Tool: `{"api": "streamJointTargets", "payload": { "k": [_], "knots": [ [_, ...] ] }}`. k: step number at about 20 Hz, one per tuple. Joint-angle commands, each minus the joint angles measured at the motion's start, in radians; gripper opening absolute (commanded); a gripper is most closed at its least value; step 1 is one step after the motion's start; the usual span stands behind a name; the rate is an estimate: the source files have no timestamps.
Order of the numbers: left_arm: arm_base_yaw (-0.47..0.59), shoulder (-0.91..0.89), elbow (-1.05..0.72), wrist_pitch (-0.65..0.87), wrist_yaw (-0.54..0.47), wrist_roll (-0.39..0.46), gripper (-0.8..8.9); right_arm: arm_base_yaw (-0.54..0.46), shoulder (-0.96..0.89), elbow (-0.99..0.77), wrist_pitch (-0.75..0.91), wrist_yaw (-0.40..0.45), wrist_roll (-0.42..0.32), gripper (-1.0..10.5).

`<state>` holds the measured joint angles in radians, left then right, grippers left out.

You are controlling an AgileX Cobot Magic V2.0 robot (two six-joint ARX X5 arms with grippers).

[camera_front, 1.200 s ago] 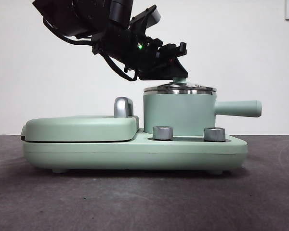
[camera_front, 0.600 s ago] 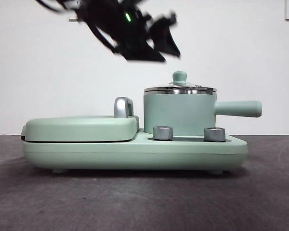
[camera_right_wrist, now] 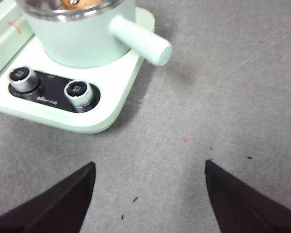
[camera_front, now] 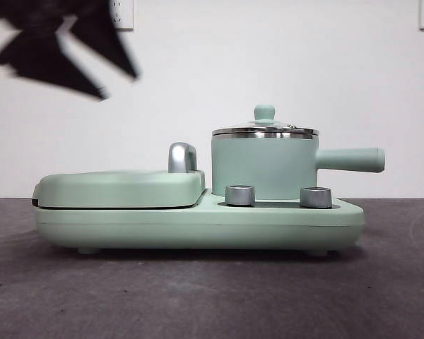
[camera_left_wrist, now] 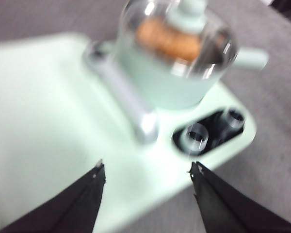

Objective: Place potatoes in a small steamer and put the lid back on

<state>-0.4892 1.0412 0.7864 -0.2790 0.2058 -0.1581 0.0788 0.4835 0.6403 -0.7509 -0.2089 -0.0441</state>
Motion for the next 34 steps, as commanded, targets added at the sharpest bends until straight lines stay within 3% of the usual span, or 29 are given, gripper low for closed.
{"api": "streamJointTargets", "payload": {
  "k": [1, 6, 7, 8, 10, 12, 20, 22, 24, 28, 30, 34],
  "knots": [
    [-0.006, -0.155, -0.091, -0.042, -0.046, -0.066, 2.89, 0.004, 0.010, 0.001, 0.010, -0.002, 0.003, 3.5],
    [-0.007, -0.393, -0.131, -0.298, -0.058, -0.075, 2.80, 0.004, 0.009, 0.001, 0.006, -0.003, 0.006, 3.5],
    [-0.008, -0.422, -0.131, -0.312, -0.058, -0.062, 2.42, 0.004, 0.005, 0.001, 0.006, -0.001, 0.007, 3.1],
    [-0.008, -0.442, -0.131, -0.312, -0.058, -0.050, 0.09, 0.004, 0.003, 0.001, 0.006, -0.002, 0.007, 0.6],
    [-0.008, -0.472, -0.131, -0.282, -0.058, -0.038, 0.05, 0.004, 0.003, 0.001, 0.013, -0.006, 0.008, 0.2],
    [-0.008, -0.492, -0.130, -0.281, -0.057, -0.037, 0.06, 0.004, 0.003, 0.002, -0.021, -0.039, 0.018, 0.2],
    [-0.007, -0.524, -0.131, -0.279, -0.057, -0.034, 0.06, 0.004, -0.002, 0.002, 0.010, -0.037, 0.018, 0.2],
    [0.040, -0.591, -0.179, -0.241, -0.058, 0.051, 0.06, 0.004, -0.002, 0.002, 0.010, -0.037, 0.018, 0.2],
    [0.177, -0.726, -0.351, -0.096, -0.059, 0.116, 0.06, 0.004, -0.002, 0.002, 0.010, -0.037, 0.018, 0.2],
    [0.439, -0.971, -0.697, 0.110, -0.060, 0.092, 0.06, 0.004, -0.002, 0.002, 0.010, -0.037, 0.018, 0.2],
    [0.492, -1.040, -0.776, 0.128, -0.060, 0.088, 0.06, 0.004, -0.002, 0.002, 0.010, -0.037, 0.018, 0.2],
    [0.513, -1.038, -0.773, 0.102, -0.060, 0.090, 0.06, 0.004, -0.002, 0.003, 0.015, -0.037, 0.018, 0.2]
  ]
}}
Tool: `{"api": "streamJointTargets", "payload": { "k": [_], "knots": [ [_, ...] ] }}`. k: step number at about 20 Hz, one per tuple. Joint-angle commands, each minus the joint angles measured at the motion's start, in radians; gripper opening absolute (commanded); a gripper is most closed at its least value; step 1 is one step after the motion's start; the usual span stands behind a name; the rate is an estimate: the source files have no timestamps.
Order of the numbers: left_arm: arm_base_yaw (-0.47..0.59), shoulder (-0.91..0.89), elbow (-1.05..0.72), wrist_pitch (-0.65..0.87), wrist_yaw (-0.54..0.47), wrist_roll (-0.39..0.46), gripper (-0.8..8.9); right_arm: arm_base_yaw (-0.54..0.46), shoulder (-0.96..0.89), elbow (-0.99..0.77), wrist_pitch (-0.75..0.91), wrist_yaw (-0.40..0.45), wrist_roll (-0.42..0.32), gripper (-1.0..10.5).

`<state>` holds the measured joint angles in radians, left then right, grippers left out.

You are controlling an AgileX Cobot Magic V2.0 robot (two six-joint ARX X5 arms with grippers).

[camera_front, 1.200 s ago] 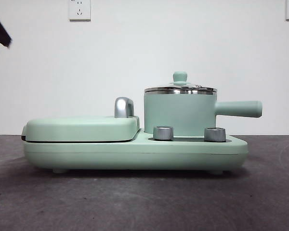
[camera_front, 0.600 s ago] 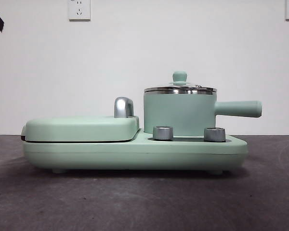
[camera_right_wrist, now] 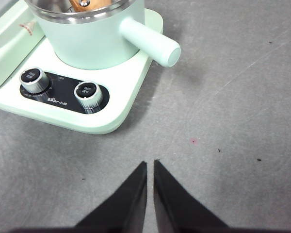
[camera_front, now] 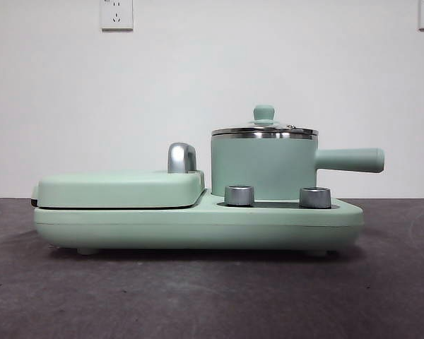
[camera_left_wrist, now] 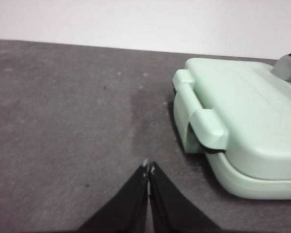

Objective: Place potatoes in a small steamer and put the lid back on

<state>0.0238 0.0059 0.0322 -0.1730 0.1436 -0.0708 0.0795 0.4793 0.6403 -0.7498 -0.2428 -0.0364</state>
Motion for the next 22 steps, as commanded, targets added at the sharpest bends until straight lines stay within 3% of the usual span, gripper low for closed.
{"api": "streamJointTargets", "payload": {
  "k": [1, 7, 10, 15, 19, 22],
  "knots": [
    [0.000, -0.003, -0.019, -0.005, 0.003, 0.003, 0.06, 0.003, 0.002, 0.003, 0.015, -0.003, 0.010, 0.2],
    [0.000, -0.003, -0.019, -0.006, 0.003, 0.003, 0.06, 0.003, 0.002, 0.003, 0.016, -0.002, 0.010, 0.2],
    [0.000, -0.003, -0.019, -0.006, 0.003, 0.003, 0.06, 0.001, -0.025, -0.010, 0.077, 0.020, -0.044, 0.2],
    [0.000, -0.003, -0.019, -0.006, 0.003, 0.002, 0.06, 0.000, -0.295, -0.393, 0.541, 0.117, -0.024, 0.2],
    [0.000, -0.003, -0.019, -0.006, 0.003, 0.003, 0.06, -0.012, -0.478, -0.618, 0.609, 0.119, 0.032, 0.2],
    [0.000, -0.003, -0.018, -0.006, 0.003, 0.003, 0.06, -0.016, -0.476, -0.629, 0.591, 0.123, 0.045, 0.2]
  ]
}}
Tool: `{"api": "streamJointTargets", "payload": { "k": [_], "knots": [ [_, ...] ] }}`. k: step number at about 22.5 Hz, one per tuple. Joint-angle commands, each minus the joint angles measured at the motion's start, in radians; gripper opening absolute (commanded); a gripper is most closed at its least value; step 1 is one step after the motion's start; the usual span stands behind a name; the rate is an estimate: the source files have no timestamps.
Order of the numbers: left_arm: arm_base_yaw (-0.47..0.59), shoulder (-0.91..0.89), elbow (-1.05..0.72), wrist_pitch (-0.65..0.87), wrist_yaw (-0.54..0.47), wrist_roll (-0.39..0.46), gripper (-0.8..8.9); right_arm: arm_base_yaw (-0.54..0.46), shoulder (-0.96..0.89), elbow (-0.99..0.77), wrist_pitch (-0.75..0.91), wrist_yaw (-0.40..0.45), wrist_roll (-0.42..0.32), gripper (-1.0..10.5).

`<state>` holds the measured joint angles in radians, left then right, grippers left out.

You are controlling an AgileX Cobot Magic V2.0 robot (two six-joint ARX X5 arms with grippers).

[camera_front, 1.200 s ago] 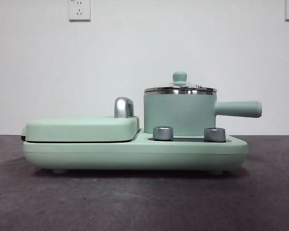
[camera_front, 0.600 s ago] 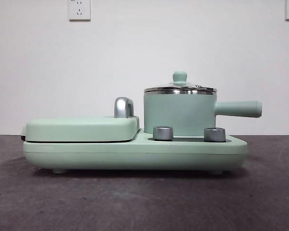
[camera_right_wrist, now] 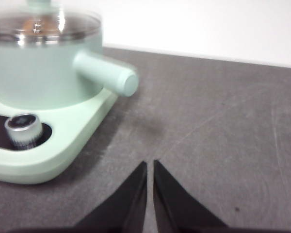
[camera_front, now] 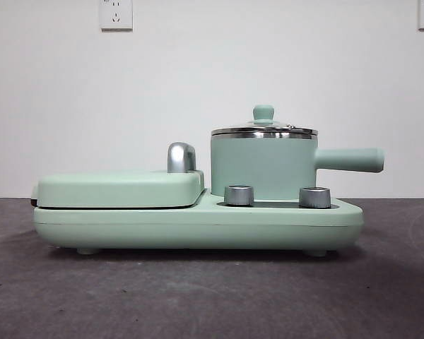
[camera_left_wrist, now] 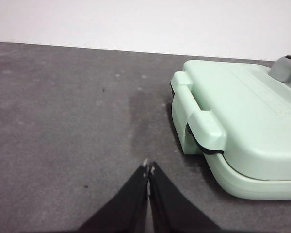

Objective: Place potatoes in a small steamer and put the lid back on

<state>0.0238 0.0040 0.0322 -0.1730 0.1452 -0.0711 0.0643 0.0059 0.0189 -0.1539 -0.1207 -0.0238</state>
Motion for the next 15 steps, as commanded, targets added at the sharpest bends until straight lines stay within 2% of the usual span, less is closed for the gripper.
{"api": "streamJointTargets", "payload": {
  "k": [1, 15],
  "knots": [
    [0.000, 0.001, -0.018, -0.005, 0.001, 0.003, 0.06, -0.001, -0.002, -0.007, 0.000, 0.004, 0.032, 0.2],
    [0.000, -0.001, -0.018, -0.010, 0.001, 0.003, 0.06, 0.000, -0.002, -0.006, 0.053, 0.017, 0.050, 0.2]
  ]
}}
